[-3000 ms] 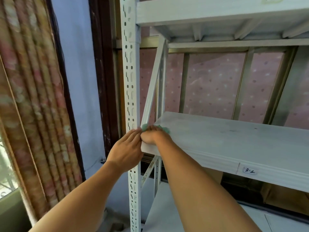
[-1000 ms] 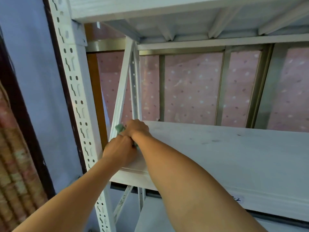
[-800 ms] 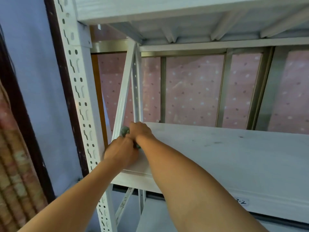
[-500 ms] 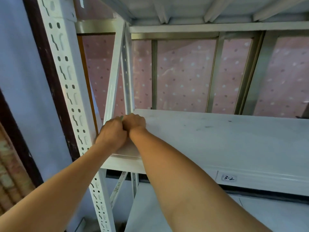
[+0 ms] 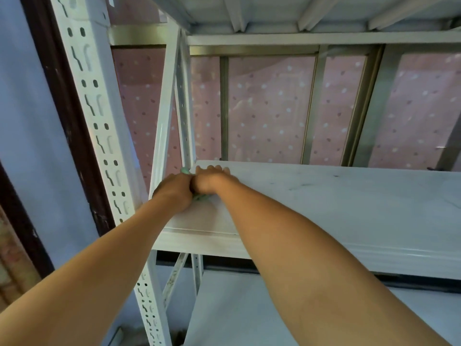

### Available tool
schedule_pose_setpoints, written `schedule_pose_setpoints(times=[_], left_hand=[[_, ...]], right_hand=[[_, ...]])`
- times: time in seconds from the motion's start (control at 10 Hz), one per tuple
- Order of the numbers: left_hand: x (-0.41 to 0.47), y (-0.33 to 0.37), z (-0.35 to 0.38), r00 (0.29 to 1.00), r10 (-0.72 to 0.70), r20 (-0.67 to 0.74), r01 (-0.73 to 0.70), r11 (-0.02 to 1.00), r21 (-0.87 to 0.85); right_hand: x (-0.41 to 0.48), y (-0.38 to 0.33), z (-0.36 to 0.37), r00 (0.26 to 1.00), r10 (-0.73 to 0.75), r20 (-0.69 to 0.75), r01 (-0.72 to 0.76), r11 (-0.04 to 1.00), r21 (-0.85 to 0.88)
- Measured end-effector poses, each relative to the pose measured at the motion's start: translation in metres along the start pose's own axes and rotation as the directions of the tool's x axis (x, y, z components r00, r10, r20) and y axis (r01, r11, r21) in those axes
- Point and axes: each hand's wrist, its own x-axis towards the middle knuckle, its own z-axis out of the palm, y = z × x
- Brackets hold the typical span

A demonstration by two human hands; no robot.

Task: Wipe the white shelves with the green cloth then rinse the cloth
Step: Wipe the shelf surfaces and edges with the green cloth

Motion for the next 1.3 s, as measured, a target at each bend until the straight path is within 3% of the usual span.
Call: schedule_pose_setpoints(times=[0.1, 0.2, 0.4, 0.5, 0.6, 0.7, 0.8, 1.0, 1.2, 1.3], left_hand=[[0.004, 0.003, -0.001, 0.999, 0.018, 0.042, -0.017, 1.0, -0.021], [0.004, 0.006, -0.006, 0.995, 0.07, 0.065, -0.063, 0.992, -0.105], [0.019, 0.026, 0.003, 0.995, -0.104, 0.009, 0.099, 0.908, -0.407], [0.021, 0.04, 0.027, 0.998, 0.01, 0.068, 0.012, 0.948, -0.318], [0.027, 0.033, 0.035, 0.995, 0.02, 0.099, 0.006, 0.966, -0.26], [0.048, 0.019, 0.045, 0.99, 0.105, 0.097, -0.1, 0.994, -0.052], [0.051, 0.022, 0.043, 0.994, 0.054, 0.09, -0.039, 0.987, -0.159], [0.117, -0.029, 0.07, 0.979, 0.04, 0.201, -0.035, 0.999, -0.027], [0.07, 0.002, 0.044, 0.986, 0.06, 0.158, -0.047, 0.995, -0.084], [0.079, 0.016, 0.052, 0.987, 0.072, 0.145, -0.055, 0.991, -0.118]], right_hand=[[-0.004, 0.021, -0.011, 0.989, -0.003, -0.148, 0.025, 0.988, 0.15], [-0.008, 0.048, -0.022, 0.935, 0.098, -0.34, -0.004, 0.964, 0.265], [-0.019, 0.107, -0.044, 0.858, 0.25, -0.448, -0.016, 0.886, 0.464], [-0.029, 0.139, -0.057, 0.83, 0.321, -0.456, -0.055, 0.861, 0.506], [-0.04, 0.163, -0.06, 0.81, 0.361, -0.461, -0.097, 0.859, 0.503], [-0.062, 0.194, -0.057, 0.803, 0.383, -0.456, -0.15, 0.871, 0.469], [-0.083, 0.233, -0.049, 0.784, 0.429, -0.449, -0.238, 0.875, 0.421], [-0.113, 0.28, -0.042, 0.737, 0.523, -0.429, -0.369, 0.842, 0.393], [-0.118, 0.285, -0.035, 0.741, 0.517, -0.428, -0.376, 0.848, 0.373], [-0.115, 0.289, -0.029, 0.753, 0.48, -0.45, -0.389, 0.876, 0.284]])
